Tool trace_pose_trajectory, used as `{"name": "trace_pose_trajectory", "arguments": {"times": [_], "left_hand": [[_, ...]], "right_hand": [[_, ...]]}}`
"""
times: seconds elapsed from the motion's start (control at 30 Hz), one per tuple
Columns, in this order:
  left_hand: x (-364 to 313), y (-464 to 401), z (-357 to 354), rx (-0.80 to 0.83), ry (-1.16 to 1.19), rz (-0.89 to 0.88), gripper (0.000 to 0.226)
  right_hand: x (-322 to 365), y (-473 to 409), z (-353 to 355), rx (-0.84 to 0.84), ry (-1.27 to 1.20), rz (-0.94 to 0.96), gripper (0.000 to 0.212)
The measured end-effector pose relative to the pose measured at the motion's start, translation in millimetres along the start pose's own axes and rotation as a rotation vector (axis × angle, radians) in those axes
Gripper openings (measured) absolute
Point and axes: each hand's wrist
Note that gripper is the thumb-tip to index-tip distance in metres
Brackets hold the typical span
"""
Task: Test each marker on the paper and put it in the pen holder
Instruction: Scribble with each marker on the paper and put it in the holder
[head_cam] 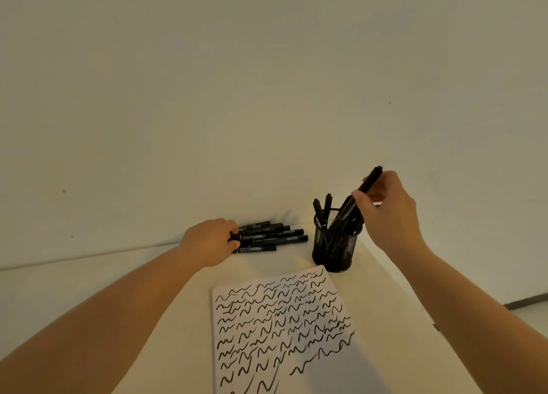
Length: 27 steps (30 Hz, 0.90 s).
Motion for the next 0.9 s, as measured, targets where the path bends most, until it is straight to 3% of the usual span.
{"name": "trace_pose_trajectory", "arguments": {"times": [0.2,0.4,0.7,0.9], "left_hand": [[11,-25,-16,-0.058,0.075,0.037,0.034],[26,-32,-32,-0.062,-0.006,0.043,0.032],[30,-38,-43,-0.071,-0.009,0.024,0.024],[34,-36,-49,-0.060,-0.005,0.010,0.026]], "right_hand": [[-7,-15,-8,-0.095,-0.034,-0.003,0.030],[-22,-14,-24,0.023,0.214,0.087,0.056],[-36,-10,-39,0.168,0.445,0.186,0.045],[-45,-6,-43,0.142,0.554,0.228,0.037]]}}
Point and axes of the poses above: each hand's wrist, its own y-axis away from the middle knuckle, its own z-axis out of the back of the hand, x = y × z, and after that the axes turned 3 degrees about x, right-handed
